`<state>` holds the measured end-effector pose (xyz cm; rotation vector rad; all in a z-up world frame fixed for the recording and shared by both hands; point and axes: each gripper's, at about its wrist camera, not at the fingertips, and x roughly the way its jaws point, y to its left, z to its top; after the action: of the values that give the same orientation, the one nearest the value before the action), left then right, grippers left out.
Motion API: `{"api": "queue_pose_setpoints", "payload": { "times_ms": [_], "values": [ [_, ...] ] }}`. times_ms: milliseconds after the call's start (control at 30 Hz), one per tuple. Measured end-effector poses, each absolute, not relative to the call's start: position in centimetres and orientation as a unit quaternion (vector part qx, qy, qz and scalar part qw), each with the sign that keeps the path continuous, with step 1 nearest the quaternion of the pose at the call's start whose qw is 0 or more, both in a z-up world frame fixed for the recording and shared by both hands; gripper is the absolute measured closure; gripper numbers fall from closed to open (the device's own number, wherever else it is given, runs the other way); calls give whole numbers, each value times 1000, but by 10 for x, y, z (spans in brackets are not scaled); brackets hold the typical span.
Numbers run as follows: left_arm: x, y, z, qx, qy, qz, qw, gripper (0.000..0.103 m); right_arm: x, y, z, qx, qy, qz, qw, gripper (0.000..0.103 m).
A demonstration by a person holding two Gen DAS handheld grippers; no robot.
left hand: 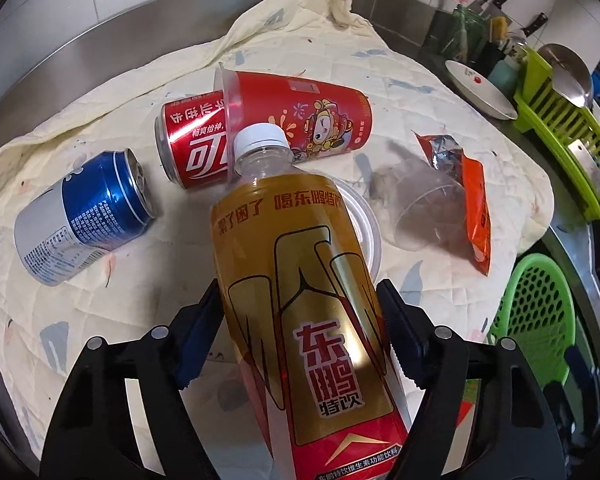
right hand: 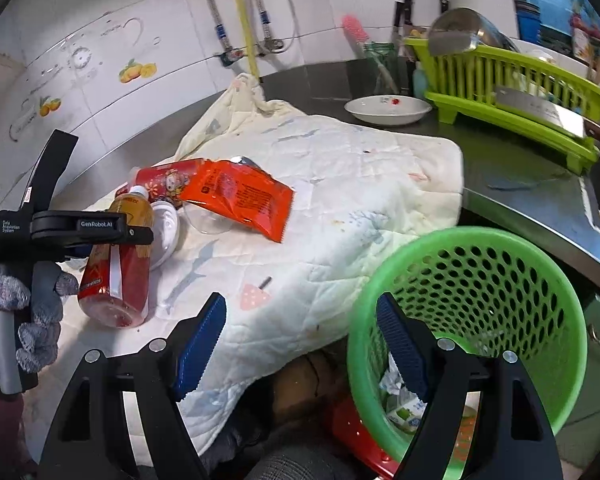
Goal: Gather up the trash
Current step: 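Grasp the orange snack wrapper with the right gripper while the left gripper holds the bottle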
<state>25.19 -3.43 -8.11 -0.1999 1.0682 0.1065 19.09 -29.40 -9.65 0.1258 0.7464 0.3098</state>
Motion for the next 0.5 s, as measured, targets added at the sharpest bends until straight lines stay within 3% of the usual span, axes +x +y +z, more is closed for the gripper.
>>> {"api": "queue_pose_setpoints", "payload": {
  "times_ms": [500],
  "values": [
    [228,-8,-73,-81,496,20,864,30,270,-248,-99,-47,367,247,896,25]
  ]
}}
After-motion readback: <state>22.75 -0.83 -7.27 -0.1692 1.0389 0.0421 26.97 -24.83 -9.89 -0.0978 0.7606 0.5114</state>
